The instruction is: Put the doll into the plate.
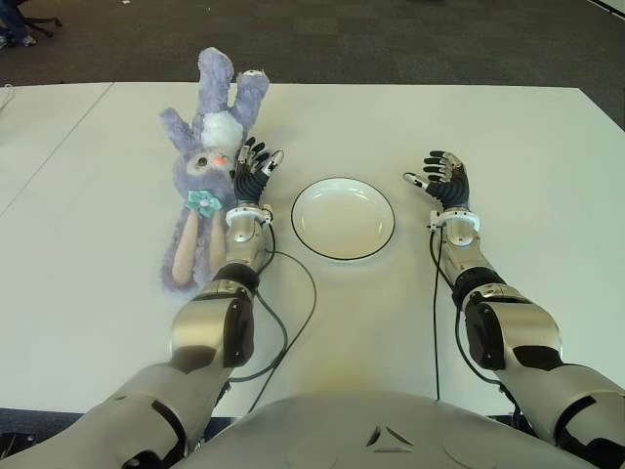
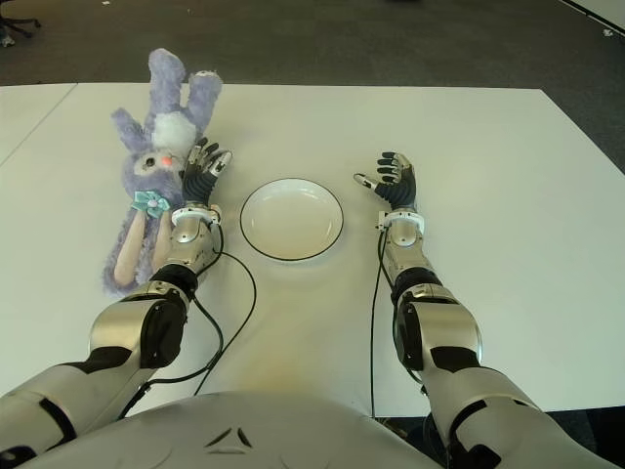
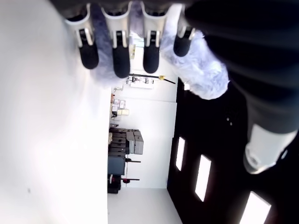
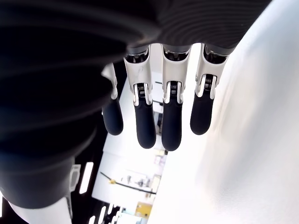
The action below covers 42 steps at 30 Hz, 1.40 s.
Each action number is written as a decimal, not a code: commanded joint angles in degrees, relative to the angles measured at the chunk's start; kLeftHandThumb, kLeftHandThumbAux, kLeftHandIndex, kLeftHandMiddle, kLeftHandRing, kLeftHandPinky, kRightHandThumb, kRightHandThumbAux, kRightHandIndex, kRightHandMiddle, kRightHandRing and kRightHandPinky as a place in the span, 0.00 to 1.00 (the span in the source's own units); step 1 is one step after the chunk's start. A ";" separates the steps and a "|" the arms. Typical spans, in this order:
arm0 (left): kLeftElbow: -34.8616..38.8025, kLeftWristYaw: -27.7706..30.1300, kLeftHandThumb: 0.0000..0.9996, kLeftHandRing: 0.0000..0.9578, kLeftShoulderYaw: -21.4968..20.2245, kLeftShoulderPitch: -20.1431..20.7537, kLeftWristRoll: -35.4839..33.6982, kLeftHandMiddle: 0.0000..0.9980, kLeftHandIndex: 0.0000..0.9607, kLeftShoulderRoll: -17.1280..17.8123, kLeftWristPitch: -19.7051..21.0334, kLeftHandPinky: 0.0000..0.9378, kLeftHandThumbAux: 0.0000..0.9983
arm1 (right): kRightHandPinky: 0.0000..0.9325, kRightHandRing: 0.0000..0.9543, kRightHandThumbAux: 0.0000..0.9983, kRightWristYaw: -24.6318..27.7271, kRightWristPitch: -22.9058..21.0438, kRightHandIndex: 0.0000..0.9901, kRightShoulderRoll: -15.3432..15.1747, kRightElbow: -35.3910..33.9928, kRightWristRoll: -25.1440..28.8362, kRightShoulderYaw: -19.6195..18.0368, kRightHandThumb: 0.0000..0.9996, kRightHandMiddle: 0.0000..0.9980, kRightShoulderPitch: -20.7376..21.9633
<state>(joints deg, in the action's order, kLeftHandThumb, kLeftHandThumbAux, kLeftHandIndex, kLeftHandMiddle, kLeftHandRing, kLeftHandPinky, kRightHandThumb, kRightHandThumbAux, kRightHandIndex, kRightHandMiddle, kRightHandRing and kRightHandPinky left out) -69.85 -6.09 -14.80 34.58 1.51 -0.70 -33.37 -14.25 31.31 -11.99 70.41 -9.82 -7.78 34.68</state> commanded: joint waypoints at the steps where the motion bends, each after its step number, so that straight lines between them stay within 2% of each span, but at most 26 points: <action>1: -3.82 -5.65 0.00 0.16 4.23 -10.70 4.01 0.15 0.09 -3.59 0.65 0.16 0.60 | 0.30 0.34 0.80 0.25 -5.26 0.26 5.76 7.33 -0.56 0.95 0.00 0.32 -11.21; 4: -3.27 -6.67 0.00 0.16 5.90 -11.14 5.41 0.15 0.08 -3.29 -1.89 0.17 0.58 | 0.30 0.34 0.80 -0.06 -5.55 0.26 5.78 7.36 -0.72 1.10 0.00 0.33 -11.15; 10: 0.65 -9.13 0.00 0.14 10.17 -15.09 9.12 0.13 0.06 -1.88 -9.42 0.13 0.55 | 0.31 0.33 0.80 -1.13 -5.89 0.25 5.66 7.39 -1.40 1.71 0.00 0.32 -11.22; 14: 6.86 -15.43 0.00 0.12 13.82 -19.41 14.34 0.12 0.04 -0.22 -12.83 0.11 0.55 | 0.32 0.33 0.80 -0.82 -6.33 0.26 5.86 7.39 -0.68 1.16 0.00 0.32 -11.14; 15: 10.83 -17.87 0.00 0.12 14.88 -20.88 17.01 0.12 0.04 0.20 -13.15 0.11 0.55 | 0.32 0.33 0.80 -0.72 -6.49 0.25 5.90 7.39 -0.57 1.07 0.00 0.32 -11.09; 20: 21.30 -25.95 0.00 0.15 18.06 -24.39 25.46 0.14 0.06 1.11 -14.55 0.16 0.57 | 0.30 0.33 0.80 0.08 -6.54 0.25 6.06 7.36 -0.14 0.72 0.00 0.31 -10.96; 24: 24.65 -34.53 0.00 0.15 19.96 -25.07 32.25 0.13 0.07 2.21 -17.84 0.18 0.58 | 0.31 0.33 0.80 0.57 -5.76 0.26 6.11 7.30 0.04 0.59 0.00 0.32 -10.99; 34: 33.21 -40.64 0.01 0.15 20.47 -24.74 36.91 0.15 0.09 4.22 -22.39 0.17 0.62 | 0.32 0.33 0.79 -0.47 -5.96 0.26 5.83 7.36 -1.14 1.46 0.00 0.32 -11.06; 39: 33.26 -44.59 0.00 0.16 20.84 -25.03 40.12 0.17 0.13 6.55 -23.41 0.17 0.61 | 0.31 0.32 0.79 -1.70 -6.51 0.25 5.72 7.43 -1.95 2.22 0.00 0.31 -11.07; 42: 28.75 -46.94 0.00 0.15 20.74 -23.42 40.55 0.16 0.14 9.13 -25.20 0.16 0.61 | 0.31 0.32 0.78 -2.22 -6.95 0.25 5.79 7.48 -2.07 2.45 0.00 0.31 -11.07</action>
<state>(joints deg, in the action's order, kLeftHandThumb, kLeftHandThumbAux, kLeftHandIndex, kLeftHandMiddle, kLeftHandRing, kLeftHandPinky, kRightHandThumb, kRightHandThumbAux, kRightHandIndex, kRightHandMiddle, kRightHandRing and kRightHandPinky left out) -33.91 -49.14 5.70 15.79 39.17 3.59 -57.09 -16.40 31.31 -11.17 70.10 -10.54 -6.78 34.97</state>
